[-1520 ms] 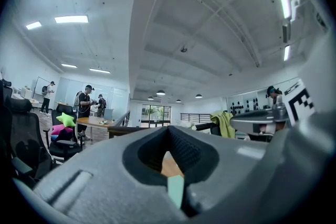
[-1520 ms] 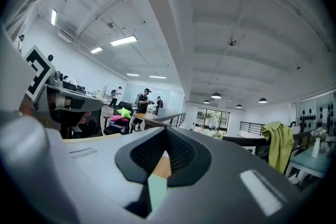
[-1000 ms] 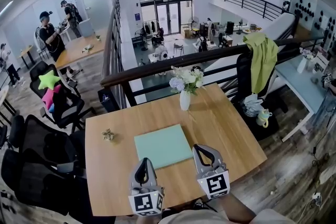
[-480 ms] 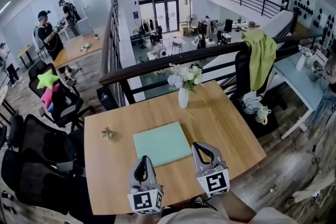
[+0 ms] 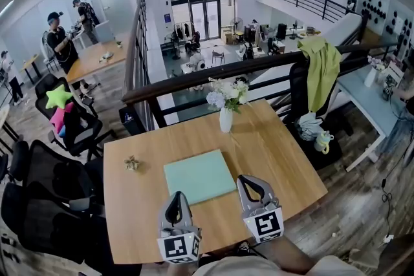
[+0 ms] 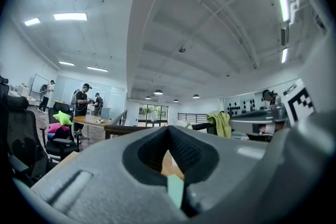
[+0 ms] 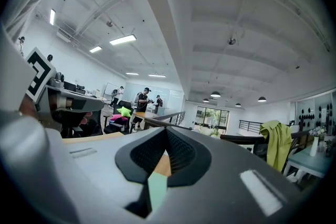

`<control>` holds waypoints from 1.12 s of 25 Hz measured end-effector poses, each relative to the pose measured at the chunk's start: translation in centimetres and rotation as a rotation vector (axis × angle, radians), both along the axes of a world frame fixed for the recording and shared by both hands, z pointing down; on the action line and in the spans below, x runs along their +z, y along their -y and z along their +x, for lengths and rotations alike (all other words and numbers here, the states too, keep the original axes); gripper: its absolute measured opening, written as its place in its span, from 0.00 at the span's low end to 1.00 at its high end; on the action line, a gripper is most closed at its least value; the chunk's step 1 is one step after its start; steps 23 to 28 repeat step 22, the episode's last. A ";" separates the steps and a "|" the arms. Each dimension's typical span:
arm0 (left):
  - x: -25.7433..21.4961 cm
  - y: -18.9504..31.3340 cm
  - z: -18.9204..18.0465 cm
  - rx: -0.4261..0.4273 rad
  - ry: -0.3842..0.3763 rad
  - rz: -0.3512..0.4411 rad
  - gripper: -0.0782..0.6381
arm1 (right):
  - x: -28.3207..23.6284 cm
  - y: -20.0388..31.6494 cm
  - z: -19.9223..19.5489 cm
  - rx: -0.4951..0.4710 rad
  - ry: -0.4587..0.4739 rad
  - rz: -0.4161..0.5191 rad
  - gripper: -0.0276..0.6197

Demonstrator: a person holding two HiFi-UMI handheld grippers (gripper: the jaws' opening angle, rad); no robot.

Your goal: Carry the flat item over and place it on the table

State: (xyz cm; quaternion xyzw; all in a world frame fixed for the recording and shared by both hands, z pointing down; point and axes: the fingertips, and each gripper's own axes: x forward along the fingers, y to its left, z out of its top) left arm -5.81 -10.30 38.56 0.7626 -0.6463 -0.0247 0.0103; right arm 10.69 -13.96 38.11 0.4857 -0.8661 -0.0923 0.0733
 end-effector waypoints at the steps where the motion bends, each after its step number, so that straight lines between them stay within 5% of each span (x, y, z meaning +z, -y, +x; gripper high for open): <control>1: 0.0 0.0 0.0 0.001 -0.003 0.000 0.11 | 0.0 -0.1 0.0 0.000 -0.004 0.001 0.06; 28: 0.3 -0.2 -0.7 0.007 -0.009 -0.003 0.11 | 0.7 -0.3 -0.3 0.013 0.031 -0.028 0.06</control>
